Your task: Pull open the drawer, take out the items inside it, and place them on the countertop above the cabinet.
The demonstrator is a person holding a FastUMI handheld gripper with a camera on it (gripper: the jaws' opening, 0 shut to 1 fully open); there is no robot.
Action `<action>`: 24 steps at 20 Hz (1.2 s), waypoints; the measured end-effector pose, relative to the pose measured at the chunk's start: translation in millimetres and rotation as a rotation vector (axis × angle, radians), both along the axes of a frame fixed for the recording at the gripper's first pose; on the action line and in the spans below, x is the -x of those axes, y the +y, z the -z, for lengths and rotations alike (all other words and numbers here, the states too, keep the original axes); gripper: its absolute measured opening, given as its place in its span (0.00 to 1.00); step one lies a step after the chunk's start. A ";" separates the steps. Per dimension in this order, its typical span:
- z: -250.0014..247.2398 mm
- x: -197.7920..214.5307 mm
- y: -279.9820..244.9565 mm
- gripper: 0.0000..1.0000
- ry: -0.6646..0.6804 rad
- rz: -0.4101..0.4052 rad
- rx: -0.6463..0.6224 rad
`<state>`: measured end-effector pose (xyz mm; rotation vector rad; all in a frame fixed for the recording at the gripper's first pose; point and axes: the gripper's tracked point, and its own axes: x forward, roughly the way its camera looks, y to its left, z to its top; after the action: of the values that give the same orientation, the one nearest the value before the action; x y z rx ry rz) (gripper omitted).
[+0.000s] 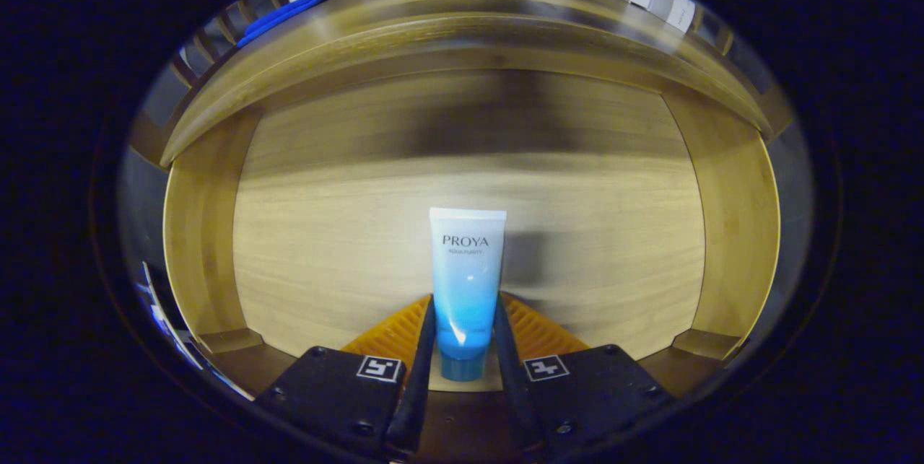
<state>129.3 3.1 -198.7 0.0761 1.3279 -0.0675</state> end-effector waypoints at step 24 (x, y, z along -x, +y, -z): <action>-171.6 -62.5 3.9 0.47 -0.265 -0.017 -0.016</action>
<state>191.9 7.0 -27.1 0.0839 1.0639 -0.0313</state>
